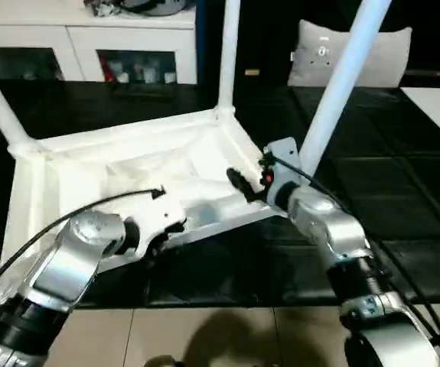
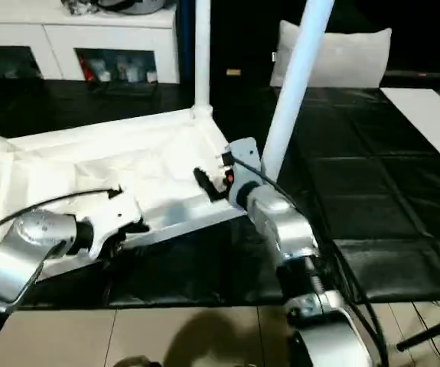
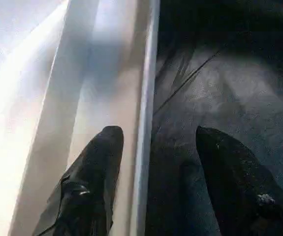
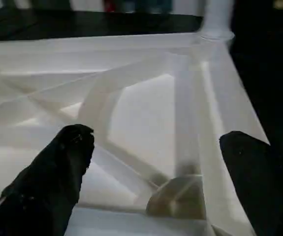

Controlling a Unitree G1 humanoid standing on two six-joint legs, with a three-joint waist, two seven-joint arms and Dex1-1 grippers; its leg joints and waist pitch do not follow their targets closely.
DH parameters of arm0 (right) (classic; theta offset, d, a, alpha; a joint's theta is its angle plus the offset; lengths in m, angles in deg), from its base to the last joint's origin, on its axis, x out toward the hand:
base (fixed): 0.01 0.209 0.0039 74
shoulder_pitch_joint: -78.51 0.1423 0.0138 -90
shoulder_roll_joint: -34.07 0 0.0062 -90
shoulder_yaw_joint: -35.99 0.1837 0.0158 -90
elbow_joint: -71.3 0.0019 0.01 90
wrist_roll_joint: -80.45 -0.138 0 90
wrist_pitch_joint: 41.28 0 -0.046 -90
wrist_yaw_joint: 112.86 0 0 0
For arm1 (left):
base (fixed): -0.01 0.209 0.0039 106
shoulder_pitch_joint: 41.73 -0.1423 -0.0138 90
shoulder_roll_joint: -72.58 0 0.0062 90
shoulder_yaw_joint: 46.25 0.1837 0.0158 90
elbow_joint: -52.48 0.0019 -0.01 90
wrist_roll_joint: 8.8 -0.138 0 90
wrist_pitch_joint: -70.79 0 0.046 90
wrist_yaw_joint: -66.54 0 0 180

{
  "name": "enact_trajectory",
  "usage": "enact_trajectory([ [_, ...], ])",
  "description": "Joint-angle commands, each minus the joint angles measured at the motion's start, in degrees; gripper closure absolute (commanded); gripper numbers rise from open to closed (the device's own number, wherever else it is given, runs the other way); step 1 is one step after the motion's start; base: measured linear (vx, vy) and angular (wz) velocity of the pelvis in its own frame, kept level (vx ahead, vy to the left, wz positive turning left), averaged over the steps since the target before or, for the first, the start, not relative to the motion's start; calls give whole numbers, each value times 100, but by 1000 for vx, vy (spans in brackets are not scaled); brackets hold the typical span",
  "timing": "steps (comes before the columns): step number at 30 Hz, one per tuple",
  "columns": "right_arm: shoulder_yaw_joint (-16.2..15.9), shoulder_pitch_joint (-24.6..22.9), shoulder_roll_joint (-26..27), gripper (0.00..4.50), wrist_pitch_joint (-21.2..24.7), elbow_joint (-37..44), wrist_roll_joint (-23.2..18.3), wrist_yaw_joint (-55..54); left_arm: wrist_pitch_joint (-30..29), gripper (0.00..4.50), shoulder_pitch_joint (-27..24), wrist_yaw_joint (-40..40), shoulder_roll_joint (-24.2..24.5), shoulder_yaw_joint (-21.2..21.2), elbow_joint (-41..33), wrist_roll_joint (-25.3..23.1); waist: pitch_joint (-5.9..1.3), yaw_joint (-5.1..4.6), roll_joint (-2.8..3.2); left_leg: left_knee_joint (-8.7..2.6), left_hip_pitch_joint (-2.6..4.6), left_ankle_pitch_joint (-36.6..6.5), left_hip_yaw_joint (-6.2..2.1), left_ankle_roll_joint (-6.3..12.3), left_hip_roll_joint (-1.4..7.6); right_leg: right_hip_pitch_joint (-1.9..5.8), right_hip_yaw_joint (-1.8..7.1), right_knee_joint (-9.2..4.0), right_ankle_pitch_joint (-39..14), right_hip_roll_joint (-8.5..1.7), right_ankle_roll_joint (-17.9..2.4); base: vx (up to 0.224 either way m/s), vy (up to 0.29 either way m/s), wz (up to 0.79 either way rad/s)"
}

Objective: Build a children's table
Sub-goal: Rotate table base

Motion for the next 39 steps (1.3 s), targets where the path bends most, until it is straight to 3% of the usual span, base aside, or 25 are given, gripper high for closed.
enact_trajectory([
  [1, 388, 132, -62, 0, -131, -264, -39, -326, 214, 185, 79, -233, 56, -32, 109, -175, -344, -32, 75, -466, 135, -1320, -228, -208, 427, 209, 476, -441, -1771, -643, -709, 0, 0, 0],
  [7, 1058, 381, -209, 0, -573, -1003, -273, -1004, 693, 185, 51, -395, 193, -94, 257, -235, -368, -19, 90, -458, 143, -1325, -221, -269, 425, 207, 472, -403, -1490, -635, -780, 0, 0, 0],
  [11, 1284, 472, -428, 0, -773, -1278, -264, -1164, 859, 185, 18, -532, 235, -55, 387, -322, -369, -5, 70, -441, 127, -1261, -200, -225, 407, 216, 470, -385, -1405, -633, -820, 0, 0, 0],
  [19, 1586, 463, -765, 0, -948, -1359, -319, -1337, 1228, 185, 236, -802, -31, 87, 814, -445, -369, 37, 31, -430, 131, -1220, -192, -129, 404, 216, 460, -424, -1646, -629, -711, 0, 0, 0],
  [24, 1704, 326, -957, 0, -970, -1322, -353, -1341, 1442, 185, 432, -930, -280, 198, 1085, -434, -389, 64, 42, -413, 125, -1091, -179, -104, 403, 216, 459, -404, -1465, -630, -734, 0, 0, 0],
  [29, 1764, 162, -1051, 0, -906, -1140, -362, -1375, 1889, 185, 839, -1421, -525, 261, 1773, -710, -404, 91, 13, -407, 94, -986, -189, -45, 392, 256, 447, -397, -1391, -635, -698, 0, 0, 0],
  [32, 1782, 38, -1096, 0, -846, -961, -368, -1417, 2210, 185, 1106, -1936, -693, 187, 2286, -854, -407, 78, 9, -392, 104, -1002, -177, -3, 384, 245, 439, -432, -1490, -623, -632, 0, 0, 0],
  [39, 1787, -199, -1086, 0, -739, -648, -365, -1444, 2597, 185, 1278, -2972, -963, -74, 2915, -967, -420, 76, -15, -380, 74, -829, -186, 123, 393, 256, 423, -411, -1332, -628, -692, 0, 0, 0],
])
